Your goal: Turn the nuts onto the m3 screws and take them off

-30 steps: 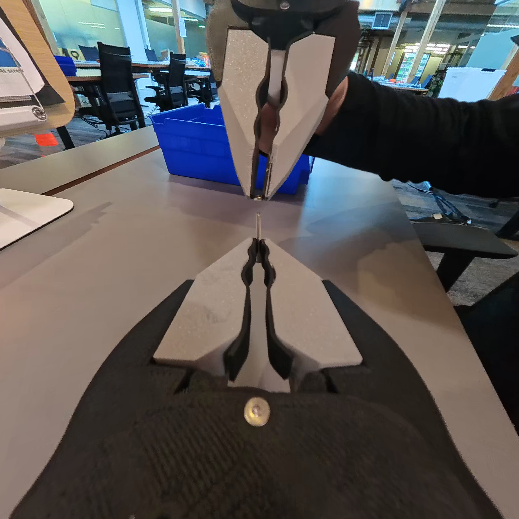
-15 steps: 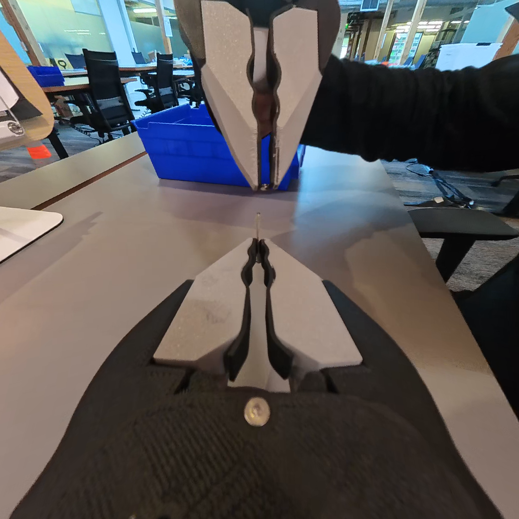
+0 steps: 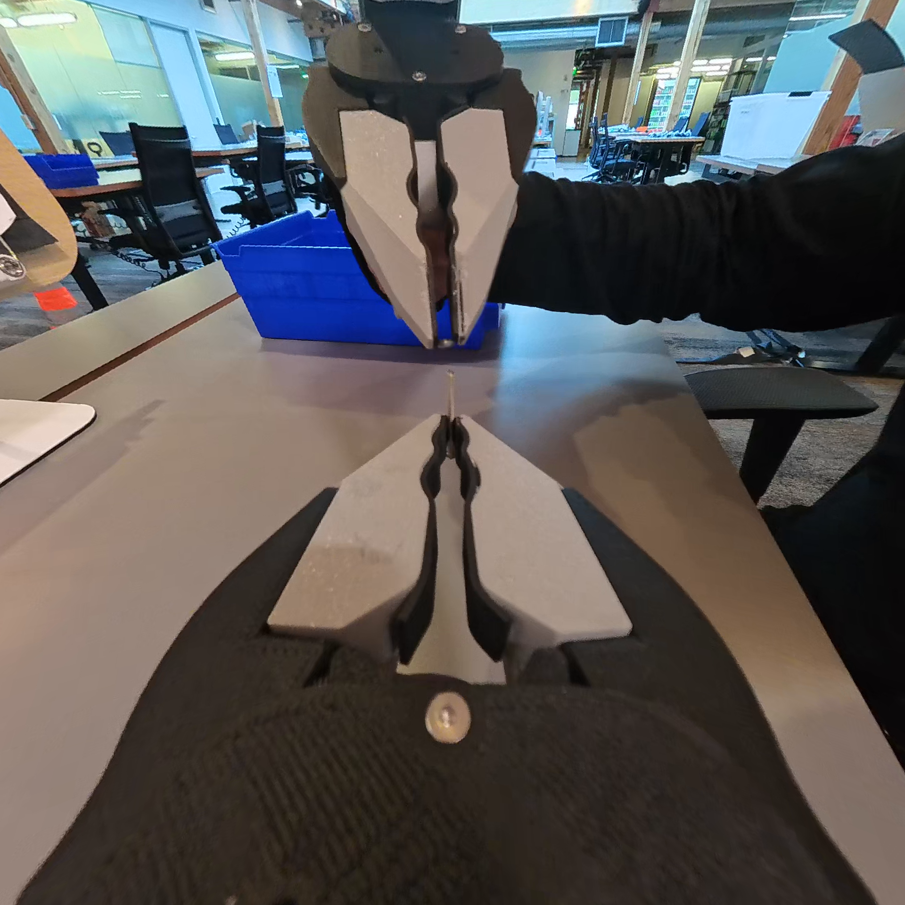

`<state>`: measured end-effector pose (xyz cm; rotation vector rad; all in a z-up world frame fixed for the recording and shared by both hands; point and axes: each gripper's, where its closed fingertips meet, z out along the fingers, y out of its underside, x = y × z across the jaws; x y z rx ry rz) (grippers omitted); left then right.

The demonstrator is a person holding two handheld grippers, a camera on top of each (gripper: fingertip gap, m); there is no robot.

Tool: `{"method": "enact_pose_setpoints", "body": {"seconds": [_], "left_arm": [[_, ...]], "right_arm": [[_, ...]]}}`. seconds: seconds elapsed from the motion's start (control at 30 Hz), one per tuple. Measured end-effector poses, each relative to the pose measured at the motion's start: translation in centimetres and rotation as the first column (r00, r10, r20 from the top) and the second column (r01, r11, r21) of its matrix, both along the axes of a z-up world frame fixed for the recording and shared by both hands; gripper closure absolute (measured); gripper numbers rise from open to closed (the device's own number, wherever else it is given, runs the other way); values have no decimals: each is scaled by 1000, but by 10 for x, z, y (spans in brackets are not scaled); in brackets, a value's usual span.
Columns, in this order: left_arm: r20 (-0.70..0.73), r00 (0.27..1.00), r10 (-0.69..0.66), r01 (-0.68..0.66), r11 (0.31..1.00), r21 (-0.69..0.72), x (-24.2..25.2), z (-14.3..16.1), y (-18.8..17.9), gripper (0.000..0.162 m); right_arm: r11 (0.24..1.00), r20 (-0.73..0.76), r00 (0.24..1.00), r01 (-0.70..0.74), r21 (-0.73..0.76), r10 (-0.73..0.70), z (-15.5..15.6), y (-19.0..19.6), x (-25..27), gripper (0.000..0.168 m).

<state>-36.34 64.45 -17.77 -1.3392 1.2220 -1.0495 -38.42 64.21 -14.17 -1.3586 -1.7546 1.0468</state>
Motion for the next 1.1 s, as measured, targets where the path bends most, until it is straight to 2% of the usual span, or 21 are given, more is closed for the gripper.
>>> {"method": "enact_pose_setpoints", "body": {"seconds": [1.1], "left_arm": [[-17, 1000, 15, -15, 1000, -10, 1, -3, 2, 162]], "right_arm": [[1000, 71, 997, 14, 17, -15, -10, 1, -2, 166]]}}
